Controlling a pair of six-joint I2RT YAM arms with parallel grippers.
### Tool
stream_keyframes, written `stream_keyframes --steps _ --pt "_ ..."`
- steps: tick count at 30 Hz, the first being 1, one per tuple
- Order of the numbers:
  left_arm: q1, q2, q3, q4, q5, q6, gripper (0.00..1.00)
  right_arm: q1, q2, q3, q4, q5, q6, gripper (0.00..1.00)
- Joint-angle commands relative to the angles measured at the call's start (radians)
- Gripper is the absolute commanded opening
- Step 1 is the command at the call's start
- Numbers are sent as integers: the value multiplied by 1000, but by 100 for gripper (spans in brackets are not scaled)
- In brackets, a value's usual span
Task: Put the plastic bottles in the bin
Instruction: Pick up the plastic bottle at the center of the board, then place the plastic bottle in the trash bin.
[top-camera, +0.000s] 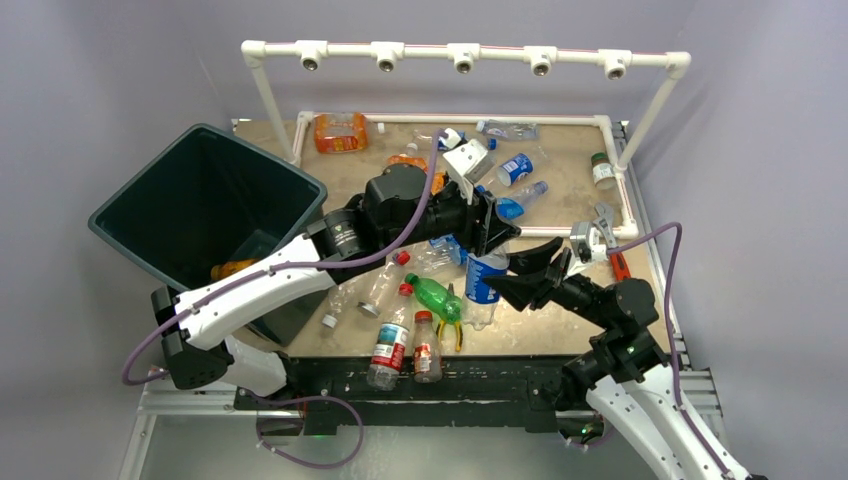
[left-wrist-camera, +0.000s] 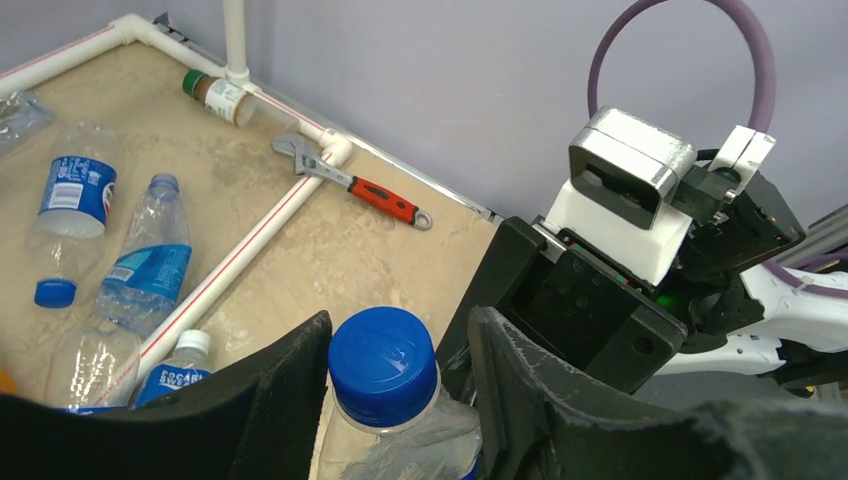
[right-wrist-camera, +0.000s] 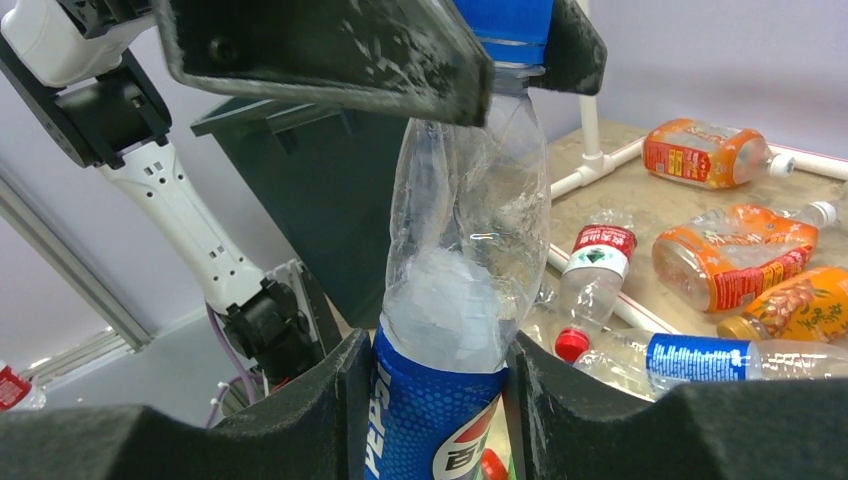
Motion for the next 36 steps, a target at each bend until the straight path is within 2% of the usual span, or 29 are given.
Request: stream_keyframes --steps 1,6,8,9,10,13,17,22,28,32,36 --pt "-6 2 46 -7 -13 6 47 6 -7 44 8 8 -15 28" --pt "-6 -4 46 -8 -20 15 23 6 -7 42 13 3 -14 29" --pt "-7 -9 46 -8 -22 21 13 8 -7 42 17 -7 -11 31" --pt "-8 -11 46 -7 -27 24 7 7 -7 42 19 -13 -7 36" --pt "-8 -16 44 -6 -34 27 0 8 -7 42 21 -19 -4 46" --pt "-8 -37 29 4 -69 34 0 8 -5 49 17 -27 9 77" --pt "-8 -80 21 14 -143 59 0 8 -30 85 -30 1 16 98" --pt "-8 -155 67 6 -276 131 0 7 -77 143 -118 67 38 99" --pt "-8 -230 279 -79 -535 286 0 8 -169 142 -201 176 39 99" --pt "-8 -250 346 -90 -797 420 0 7 -199 96 -200 205 58 99" --pt "-8 -167 418 -82 -1105 642 0 8 -173 76 -182 209 68 99"
